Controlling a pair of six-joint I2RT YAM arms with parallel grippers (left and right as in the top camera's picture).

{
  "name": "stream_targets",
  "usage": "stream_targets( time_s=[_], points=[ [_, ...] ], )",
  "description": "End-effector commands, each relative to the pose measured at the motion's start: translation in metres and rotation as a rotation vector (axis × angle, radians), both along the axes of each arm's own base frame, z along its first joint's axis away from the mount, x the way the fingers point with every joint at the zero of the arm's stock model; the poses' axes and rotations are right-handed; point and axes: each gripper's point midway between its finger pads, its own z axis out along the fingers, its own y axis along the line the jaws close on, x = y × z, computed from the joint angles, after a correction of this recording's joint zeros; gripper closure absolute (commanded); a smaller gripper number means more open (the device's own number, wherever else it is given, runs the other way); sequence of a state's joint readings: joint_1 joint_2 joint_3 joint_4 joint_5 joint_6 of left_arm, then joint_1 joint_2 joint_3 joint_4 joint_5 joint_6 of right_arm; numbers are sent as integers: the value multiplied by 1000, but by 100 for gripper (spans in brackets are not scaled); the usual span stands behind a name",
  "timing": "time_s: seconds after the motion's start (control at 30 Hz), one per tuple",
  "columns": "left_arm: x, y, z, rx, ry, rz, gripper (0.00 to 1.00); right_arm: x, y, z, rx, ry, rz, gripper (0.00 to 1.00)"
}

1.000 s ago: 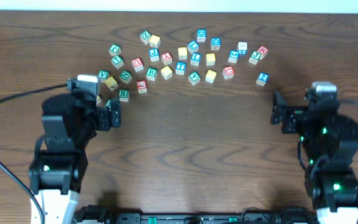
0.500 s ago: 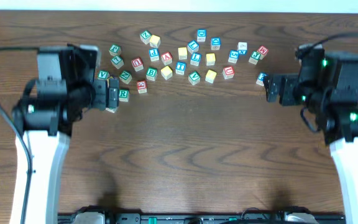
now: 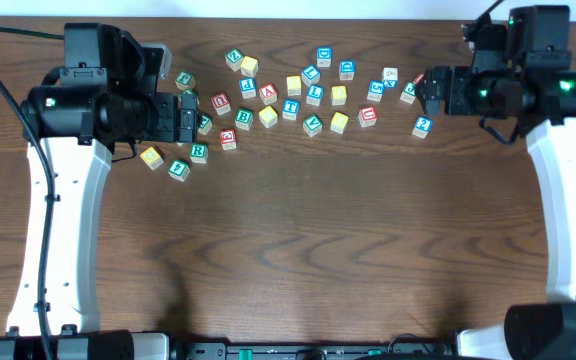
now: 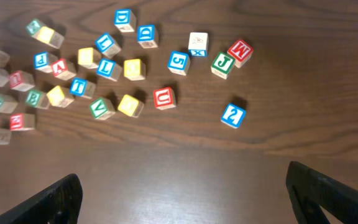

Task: Spell out ROBOT
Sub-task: 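Raise both arms and move the grippers over the block pile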

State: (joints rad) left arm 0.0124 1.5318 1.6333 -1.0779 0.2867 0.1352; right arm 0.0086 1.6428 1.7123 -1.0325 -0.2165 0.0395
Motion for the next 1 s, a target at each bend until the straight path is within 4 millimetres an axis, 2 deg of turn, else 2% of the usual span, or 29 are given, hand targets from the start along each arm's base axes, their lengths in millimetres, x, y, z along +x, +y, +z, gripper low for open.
stream_targets(
  time_s=[0.0, 0.17, 0.27, 0.4, 0.67, 0.8, 0.97],
  points=[
    [1, 0, 11, -11, -25, -7, 3, 10, -1, 5, 12, -29, 10, 1],
    [0, 0, 10, -11, -18, -7, 3, 14, 18, 1, 63, -27, 66, 1],
    [0, 0, 10, -11, -19, -7, 3, 19, 39, -3, 95, -23, 92, 7],
    [0, 0, 10, -11, -19, -7, 3, 28, 62, -16, 126, 7, 68, 11],
    [0, 0, 10, -15, -16, 1, 3, 41, 94, -42, 135, 47, 17, 17],
    [2, 0, 10, -37, -12, 39, 3, 43, 99, -51, 119, 61, 3, 18],
    [11, 0, 4, -114, 29, 181, 4, 42, 88, -56, 85, 79, -66, 18]
  ],
)
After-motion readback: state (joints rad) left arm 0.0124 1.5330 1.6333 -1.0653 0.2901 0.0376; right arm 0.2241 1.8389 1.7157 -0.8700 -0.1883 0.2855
